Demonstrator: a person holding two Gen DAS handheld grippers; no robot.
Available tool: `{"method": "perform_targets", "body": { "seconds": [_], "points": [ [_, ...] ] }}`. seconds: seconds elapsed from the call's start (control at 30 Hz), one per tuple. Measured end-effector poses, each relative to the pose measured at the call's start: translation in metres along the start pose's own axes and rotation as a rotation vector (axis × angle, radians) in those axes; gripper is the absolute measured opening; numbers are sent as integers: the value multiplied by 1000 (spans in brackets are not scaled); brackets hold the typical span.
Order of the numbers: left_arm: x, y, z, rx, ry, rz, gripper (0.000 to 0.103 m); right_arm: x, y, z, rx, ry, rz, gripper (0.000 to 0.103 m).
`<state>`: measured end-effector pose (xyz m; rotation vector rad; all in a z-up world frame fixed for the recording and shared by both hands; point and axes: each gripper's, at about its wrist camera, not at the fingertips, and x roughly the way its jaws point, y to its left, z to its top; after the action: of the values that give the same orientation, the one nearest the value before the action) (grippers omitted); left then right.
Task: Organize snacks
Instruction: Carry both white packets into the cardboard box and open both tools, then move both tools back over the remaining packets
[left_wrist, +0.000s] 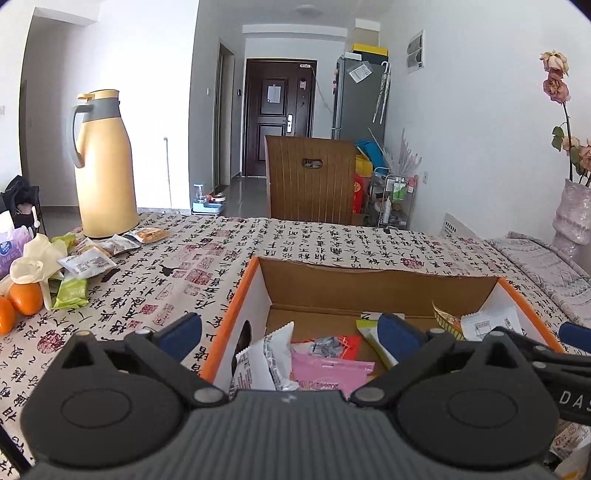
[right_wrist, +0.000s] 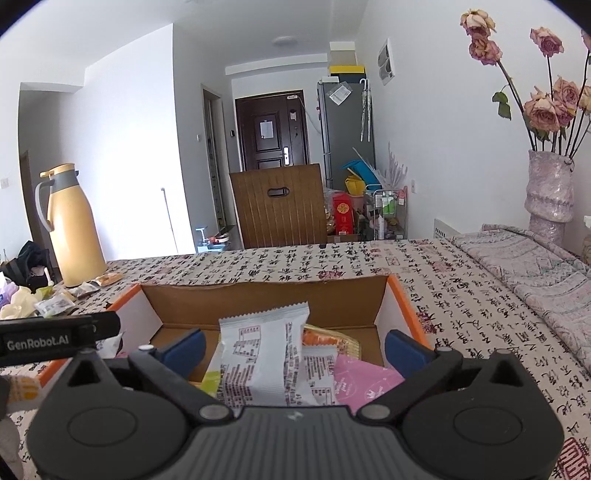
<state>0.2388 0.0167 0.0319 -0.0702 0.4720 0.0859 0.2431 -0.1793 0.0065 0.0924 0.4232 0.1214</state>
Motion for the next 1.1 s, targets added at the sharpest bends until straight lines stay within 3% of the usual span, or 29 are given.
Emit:
{"method": "perform_targets", "body": {
  "seconds": [0.5,0.83,1.1],
  "points": [
    [-46,-3,0,6,-19,-5,103,-53,-2,2,-15,-44,-5,103],
    [-88,-4,-21,29,-8,-18,103,-102,-2,-18,-36,-39,8,103],
    [-108,-4,-50,53,44,-27,103,-131,-4,-40,-52,-12,16,103]
  ]
}}
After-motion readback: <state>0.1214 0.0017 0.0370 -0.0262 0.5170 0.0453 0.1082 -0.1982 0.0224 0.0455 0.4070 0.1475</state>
